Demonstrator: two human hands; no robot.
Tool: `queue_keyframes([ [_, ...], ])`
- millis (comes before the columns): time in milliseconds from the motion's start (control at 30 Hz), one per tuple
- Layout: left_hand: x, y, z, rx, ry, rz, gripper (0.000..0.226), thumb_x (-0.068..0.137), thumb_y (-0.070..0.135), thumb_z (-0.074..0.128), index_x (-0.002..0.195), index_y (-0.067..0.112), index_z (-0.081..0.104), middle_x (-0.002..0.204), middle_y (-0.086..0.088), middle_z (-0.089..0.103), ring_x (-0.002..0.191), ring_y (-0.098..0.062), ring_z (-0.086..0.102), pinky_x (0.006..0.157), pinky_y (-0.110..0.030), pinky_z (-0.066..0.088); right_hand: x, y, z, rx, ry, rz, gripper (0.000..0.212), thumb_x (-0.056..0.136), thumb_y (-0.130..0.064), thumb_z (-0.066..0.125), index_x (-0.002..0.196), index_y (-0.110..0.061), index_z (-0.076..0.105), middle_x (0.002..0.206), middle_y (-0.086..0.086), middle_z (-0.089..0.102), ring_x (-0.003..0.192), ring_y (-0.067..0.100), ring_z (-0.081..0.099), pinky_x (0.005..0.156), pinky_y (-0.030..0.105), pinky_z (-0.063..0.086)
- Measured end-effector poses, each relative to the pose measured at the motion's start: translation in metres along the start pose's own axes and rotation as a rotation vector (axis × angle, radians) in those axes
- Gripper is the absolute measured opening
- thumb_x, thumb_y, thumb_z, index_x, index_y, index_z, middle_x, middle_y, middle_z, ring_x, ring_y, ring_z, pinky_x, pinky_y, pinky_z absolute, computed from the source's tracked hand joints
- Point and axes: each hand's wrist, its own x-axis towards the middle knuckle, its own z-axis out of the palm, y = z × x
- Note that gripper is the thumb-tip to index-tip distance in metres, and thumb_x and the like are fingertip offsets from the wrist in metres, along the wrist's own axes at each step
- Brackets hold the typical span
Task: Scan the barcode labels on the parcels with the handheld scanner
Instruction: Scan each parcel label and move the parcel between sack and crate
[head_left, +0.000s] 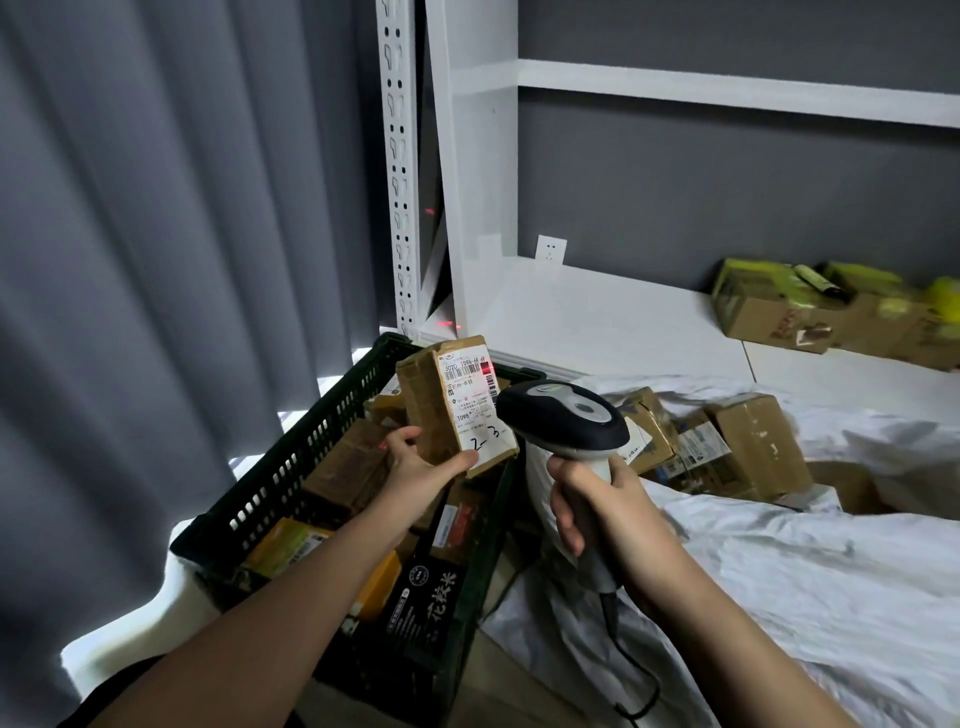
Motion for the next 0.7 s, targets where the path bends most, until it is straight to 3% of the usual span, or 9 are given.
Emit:
queue_keyframes([
  [433, -0.008, 0.004, 0.002, 0.051, -0.017, -0.002, 0.073, 0.073, 0.032, 0.081, 0.119, 0.028, 0.024, 0.137, -0.008, 0.042, 0.120, -0.022, 0.049, 0.102, -0.039, 0.042, -0.004, -0.006, -0.003, 0.093, 0.050, 0.014, 0.024, 0.086, -0.023, 0.063, 0.088, -0.011, 0.043, 0.051, 0.011, 0.049, 0.036, 0.020, 0.035, 0.042, 0.026, 0.029],
  [700, -0.039, 0.050, 0.029, 0.062, -0.090, 0.181, 0.061, 0.083, 0.037, 0.071, 0.130, 0.023, 0.035, 0.128, 0.001, 0.047, 0.116, -0.016, 0.049, 0.097, -0.034, 0.040, -0.016, -0.030, -0.058, 0.131, 0.378, 0.016, 0.016, 0.095, -0.014, 0.058, 0.099, -0.015, 0.043, 0.054, 0.006, 0.053, 0.035, 0.015, 0.038, 0.038, 0.020, 0.028],
])
